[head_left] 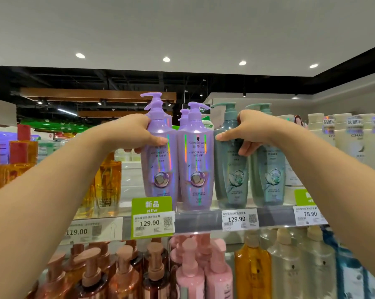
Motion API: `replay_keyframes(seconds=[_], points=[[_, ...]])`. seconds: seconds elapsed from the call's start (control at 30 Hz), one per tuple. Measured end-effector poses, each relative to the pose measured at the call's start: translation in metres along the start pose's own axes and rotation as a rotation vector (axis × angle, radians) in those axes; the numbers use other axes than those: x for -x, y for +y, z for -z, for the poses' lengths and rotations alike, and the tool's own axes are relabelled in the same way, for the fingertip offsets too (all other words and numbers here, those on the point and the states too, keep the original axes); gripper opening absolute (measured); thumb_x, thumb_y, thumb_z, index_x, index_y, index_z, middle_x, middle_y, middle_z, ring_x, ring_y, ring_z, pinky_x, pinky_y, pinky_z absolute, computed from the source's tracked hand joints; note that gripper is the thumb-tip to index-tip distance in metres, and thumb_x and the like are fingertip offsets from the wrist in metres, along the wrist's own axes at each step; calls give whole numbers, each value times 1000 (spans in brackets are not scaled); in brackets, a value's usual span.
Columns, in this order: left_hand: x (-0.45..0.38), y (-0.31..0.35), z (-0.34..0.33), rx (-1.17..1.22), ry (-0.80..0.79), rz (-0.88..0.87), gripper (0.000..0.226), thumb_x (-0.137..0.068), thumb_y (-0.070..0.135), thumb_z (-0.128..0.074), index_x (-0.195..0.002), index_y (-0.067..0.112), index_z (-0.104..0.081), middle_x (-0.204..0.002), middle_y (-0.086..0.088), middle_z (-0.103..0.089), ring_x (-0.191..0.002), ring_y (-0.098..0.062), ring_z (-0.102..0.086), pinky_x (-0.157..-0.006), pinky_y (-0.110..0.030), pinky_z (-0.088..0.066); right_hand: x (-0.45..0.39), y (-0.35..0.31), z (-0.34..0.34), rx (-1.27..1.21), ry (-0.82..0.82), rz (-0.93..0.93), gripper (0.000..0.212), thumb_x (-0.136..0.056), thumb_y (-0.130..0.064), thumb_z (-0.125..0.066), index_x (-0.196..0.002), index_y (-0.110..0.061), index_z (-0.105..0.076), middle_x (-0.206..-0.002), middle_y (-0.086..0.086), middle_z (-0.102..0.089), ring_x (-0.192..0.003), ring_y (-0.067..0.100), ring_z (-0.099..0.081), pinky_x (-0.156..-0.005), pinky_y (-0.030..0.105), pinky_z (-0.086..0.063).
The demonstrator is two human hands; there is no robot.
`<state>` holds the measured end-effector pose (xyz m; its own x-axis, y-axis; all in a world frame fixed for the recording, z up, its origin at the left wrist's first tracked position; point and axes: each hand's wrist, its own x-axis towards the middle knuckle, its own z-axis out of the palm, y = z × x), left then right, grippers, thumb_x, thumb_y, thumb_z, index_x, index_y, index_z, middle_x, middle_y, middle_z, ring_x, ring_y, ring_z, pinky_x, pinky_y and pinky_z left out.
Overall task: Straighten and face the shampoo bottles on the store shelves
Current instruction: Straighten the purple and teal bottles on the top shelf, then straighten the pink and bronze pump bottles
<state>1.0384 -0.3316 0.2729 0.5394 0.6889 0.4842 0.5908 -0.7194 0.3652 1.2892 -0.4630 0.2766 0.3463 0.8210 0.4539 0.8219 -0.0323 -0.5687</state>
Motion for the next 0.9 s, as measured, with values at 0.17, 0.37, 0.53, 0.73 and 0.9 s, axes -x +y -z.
replay_keyframes(seconds=[0.17,0.37,0.53,0.73,0.9], points=[[9,8,0,-72,27,-11,44,-84,46,-72,-107,15,-52,-87,-16,-71,-56,-20,-59,-46,-29,-46,7,8,-7,59,77,44,55,-81,-43,-80,-107,-1,-58,-98,18,-72,-60,26,-74,-62,43,-64],[44,23,-15,-442,332,31,66,-87,49,-64,-125,-1,-42,-97,-22,-66,-90,-40,-65,-69,-44,-50,55,32,-22,139,493,259,70,-84,-53,-71,-141,-17,-51,-138,0,-60,-108,23,-67,-90,48,-56],[122,29,-73,-492,675,-259,42,-95,38,-52,-122,7,-48,-108,-21,-52,-81,-46,-58,-65,-55,-50,147,70,-70,-319,423,295,19,-86,-33,-76,-102,-26,-70,-90,-9,-72,-55,16,-65,-47,24,-54],[188,3,-186,-452,221,-367,28,-89,47,-47,-87,23,-62,-78,4,-60,-57,-27,-62,-40,-34,-46,180,141,-159,-397,178,-44,6,-84,-26,-77,-80,-27,-73,-67,-13,-70,-42,17,-64,-47,31,-53],[183,-34,-249,-417,80,-147,33,-84,50,-57,-102,22,-61,-97,1,-57,-52,-25,-61,-39,-27,-38,195,179,-201,-392,152,-214,9,-88,-25,-75,-82,-31,-72,-62,-11,-68,-47,8,-62,-49,29,-54]])
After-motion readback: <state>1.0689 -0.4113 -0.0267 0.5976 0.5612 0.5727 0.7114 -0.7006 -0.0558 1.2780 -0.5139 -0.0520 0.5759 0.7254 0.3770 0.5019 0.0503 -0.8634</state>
